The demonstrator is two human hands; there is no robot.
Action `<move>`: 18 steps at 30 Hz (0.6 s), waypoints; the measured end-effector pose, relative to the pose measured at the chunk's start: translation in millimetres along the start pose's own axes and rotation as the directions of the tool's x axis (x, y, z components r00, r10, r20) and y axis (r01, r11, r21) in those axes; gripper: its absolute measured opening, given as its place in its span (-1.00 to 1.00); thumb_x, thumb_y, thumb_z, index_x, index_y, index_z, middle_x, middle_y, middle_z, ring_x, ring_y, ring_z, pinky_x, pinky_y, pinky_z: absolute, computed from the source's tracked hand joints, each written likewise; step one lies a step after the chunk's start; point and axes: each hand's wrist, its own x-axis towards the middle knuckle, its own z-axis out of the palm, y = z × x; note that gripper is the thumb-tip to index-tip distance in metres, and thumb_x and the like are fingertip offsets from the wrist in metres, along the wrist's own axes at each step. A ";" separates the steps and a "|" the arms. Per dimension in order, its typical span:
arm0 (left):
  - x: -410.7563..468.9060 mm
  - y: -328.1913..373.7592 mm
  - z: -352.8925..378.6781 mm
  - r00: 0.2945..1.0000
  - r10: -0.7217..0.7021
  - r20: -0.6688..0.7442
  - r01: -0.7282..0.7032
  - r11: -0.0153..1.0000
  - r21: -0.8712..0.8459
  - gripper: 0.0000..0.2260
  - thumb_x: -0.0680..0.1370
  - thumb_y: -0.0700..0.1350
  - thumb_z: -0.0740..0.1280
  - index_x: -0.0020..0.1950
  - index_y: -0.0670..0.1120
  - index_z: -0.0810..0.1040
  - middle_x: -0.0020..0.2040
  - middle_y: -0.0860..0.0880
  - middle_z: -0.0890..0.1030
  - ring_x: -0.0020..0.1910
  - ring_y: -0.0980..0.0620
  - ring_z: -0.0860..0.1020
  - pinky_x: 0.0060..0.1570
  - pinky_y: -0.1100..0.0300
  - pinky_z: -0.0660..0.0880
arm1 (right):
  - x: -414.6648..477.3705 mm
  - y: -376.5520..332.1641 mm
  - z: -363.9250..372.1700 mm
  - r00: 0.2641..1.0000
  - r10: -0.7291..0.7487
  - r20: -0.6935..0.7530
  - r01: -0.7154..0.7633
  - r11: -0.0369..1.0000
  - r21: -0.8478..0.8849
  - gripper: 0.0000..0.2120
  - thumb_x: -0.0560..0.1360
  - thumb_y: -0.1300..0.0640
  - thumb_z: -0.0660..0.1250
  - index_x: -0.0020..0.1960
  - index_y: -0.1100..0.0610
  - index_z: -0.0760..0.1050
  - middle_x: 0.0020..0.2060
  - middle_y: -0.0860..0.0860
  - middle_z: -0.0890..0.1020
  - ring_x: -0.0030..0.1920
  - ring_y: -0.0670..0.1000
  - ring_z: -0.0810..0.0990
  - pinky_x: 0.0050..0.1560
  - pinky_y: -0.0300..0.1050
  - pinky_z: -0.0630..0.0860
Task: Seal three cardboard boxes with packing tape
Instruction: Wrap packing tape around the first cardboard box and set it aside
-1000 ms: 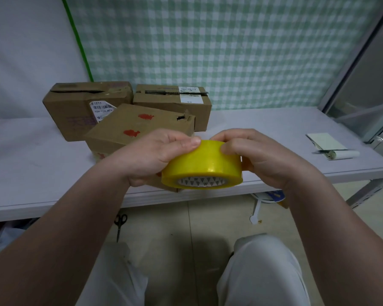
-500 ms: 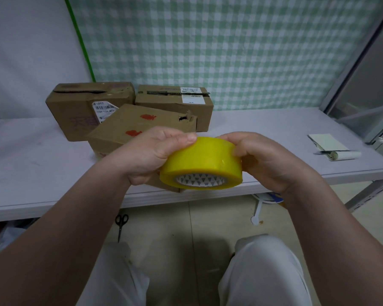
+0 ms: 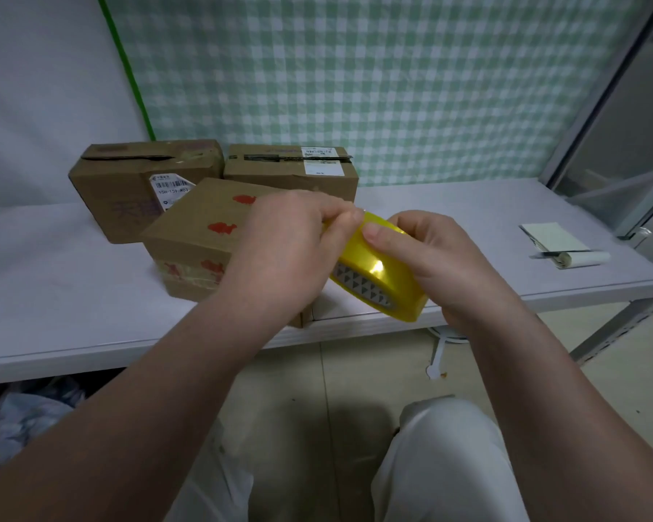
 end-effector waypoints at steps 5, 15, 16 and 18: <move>3.5 4.8 6.3 0.996 -0.068 -0.064 0.081 0.972 0.220 -0.83 0.54 -0.05 0.33 -0.09 -0.09 0.68 -0.14 -0.04 0.65 -0.12 -0.03 0.56 -0.10 0.07 0.43 | -2.3 -0.9 7.8 0.990 -0.025 -0.142 0.005 0.990 -0.140 -0.53 0.27 -0.27 0.28 -0.19 0.15 0.57 -0.35 -0.05 0.56 -0.30 -0.06 0.50 -0.28 -0.15 0.36; 15.7 -2.9 11.6 0.992 -0.121 0.038 0.100 0.932 0.348 -0.89 0.62 -0.19 0.16 -0.08 -0.12 0.42 -0.12 -0.07 0.46 -0.14 -0.04 0.42 -0.18 0.11 0.33 | -5.4 15.6 -1.7 0.990 0.083 0.114 -0.106 0.972 0.211 -0.51 0.40 -0.16 0.28 0.01 0.26 0.59 -0.13 0.23 0.66 -0.16 0.08 0.61 -0.09 -0.01 0.49; 17.9 -5.9 11.8 0.990 -0.131 0.052 0.103 0.922 0.372 -0.91 0.61 -0.21 0.17 -0.07 -0.13 0.43 -0.13 -0.07 0.48 -0.15 -0.04 0.43 -0.20 0.11 0.34 | -7.2 17.8 -0.9 0.989 0.078 0.126 -0.106 0.967 0.230 -0.50 0.41 -0.15 0.27 0.04 0.28 0.59 -0.10 0.25 0.67 -0.13 0.13 0.64 -0.06 0.03 0.53; 20.3 -11.4 12.3 0.986 -0.148 0.083 0.104 0.914 0.392 -0.91 0.60 -0.23 0.18 -0.06 -0.15 0.44 -0.16 -0.07 0.49 -0.17 -0.04 0.44 -0.27 0.13 0.33 | -8.5 18.9 2.4 0.991 0.086 0.102 -0.104 0.976 0.191 -0.51 0.41 -0.19 0.28 0.03 0.22 0.60 -0.11 0.20 0.68 -0.09 0.17 0.67 0.00 0.10 0.57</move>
